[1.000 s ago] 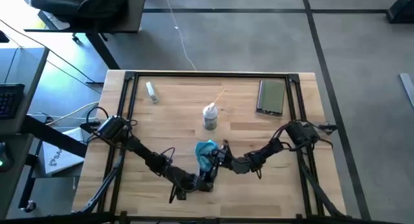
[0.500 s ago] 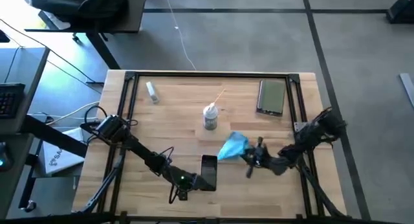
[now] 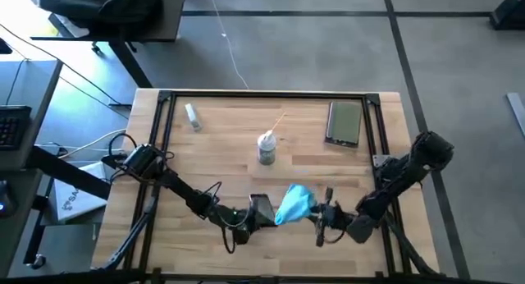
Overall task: Apply microfiber cloth
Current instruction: Wipe the back and front of the cellphone with the blue microfiber cloth
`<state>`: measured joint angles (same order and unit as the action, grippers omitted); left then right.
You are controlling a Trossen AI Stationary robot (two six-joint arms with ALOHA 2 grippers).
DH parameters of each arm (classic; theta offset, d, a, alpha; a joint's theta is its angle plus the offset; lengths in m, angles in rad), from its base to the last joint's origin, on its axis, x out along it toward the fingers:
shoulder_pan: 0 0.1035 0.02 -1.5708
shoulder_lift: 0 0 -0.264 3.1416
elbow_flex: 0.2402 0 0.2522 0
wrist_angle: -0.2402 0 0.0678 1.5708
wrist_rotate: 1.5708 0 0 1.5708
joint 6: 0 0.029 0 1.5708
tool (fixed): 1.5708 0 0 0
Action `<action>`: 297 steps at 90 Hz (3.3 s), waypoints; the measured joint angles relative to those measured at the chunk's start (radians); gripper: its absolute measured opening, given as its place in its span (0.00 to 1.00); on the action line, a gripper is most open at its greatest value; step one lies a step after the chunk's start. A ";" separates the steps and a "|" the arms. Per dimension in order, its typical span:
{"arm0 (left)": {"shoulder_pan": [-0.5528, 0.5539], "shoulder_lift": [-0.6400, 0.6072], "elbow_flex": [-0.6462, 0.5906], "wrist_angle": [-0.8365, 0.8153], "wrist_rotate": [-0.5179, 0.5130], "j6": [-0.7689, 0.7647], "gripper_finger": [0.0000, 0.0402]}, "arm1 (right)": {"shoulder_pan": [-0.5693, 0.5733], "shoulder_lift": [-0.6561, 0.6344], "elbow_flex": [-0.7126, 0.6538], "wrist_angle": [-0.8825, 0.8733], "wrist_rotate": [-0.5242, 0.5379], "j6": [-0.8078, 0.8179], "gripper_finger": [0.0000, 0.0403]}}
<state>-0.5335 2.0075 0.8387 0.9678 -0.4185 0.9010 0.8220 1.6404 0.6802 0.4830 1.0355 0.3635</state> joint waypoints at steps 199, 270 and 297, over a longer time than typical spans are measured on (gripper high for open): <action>-0.150 -0.079 -0.008 0.604 -0.270 -0.103 0.22 | -0.258 0.085 0.477 -0.325 -0.447 -0.363 0.01; -0.076 -0.077 -0.010 0.489 -0.123 -0.350 0.26 | -0.273 0.084 0.478 -0.321 -0.533 -0.337 0.00; -0.068 -0.079 -0.007 0.400 -0.157 -0.360 0.03 | -0.274 0.086 0.476 -0.315 -0.528 -0.361 0.02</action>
<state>-0.6014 1.9284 0.8312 1.3682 -0.5757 0.5407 0.5480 1.7264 1.1561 0.1677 0.5072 0.0024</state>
